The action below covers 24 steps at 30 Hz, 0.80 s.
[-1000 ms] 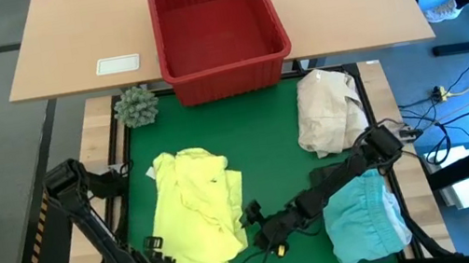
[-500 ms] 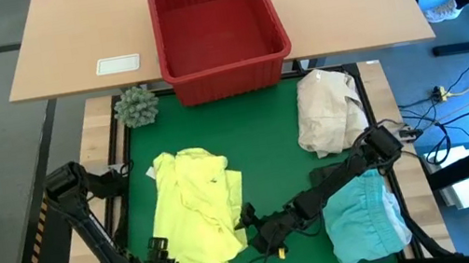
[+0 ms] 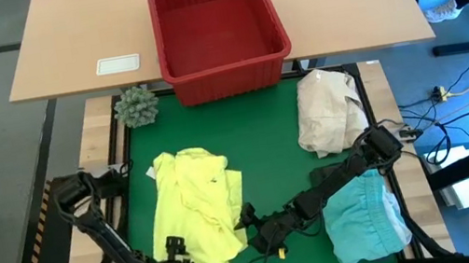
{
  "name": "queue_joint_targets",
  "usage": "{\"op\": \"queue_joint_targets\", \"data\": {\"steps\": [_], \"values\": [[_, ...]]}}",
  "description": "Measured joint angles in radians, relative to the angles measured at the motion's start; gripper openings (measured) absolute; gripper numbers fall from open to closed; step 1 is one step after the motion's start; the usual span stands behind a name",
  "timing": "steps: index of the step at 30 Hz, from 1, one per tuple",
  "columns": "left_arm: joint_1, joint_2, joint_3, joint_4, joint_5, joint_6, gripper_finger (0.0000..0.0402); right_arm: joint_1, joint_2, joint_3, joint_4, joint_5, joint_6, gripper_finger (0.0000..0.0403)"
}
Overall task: Fold Laundry from Bin
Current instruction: Fold the yellow shirt
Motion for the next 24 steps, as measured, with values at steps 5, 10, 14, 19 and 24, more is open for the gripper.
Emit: {"op": "queue_joint_targets", "data": {"steps": [5,10,14,19,24], "values": [[0.029,0.044,0.006,-0.004,-0.047,0.011,0.0321,0.000,0.000,0.000,0.023,0.021,0.001,0.0317],[0.051,0.062,0.007,0.001,-0.096,0.062,0.0288,0.000,0.000,0.000,0.065,0.025,0.002,0.0317],[0.080,0.074,-0.001,0.002,-0.302,0.060,0.0229,0.000,0.000,0.000,0.083,0.024,0.002,0.0317],[0.145,0.076,-0.002,-0.008,-0.314,0.055,0.0140,0.002,0.000,0.000,0.083,0.024,0.002,0.0317],[0.201,0.075,-0.002,-0.008,-0.245,0.062,0.0040,0.032,0.000,0.000,0.083,0.095,0.003,0.0317]]}}
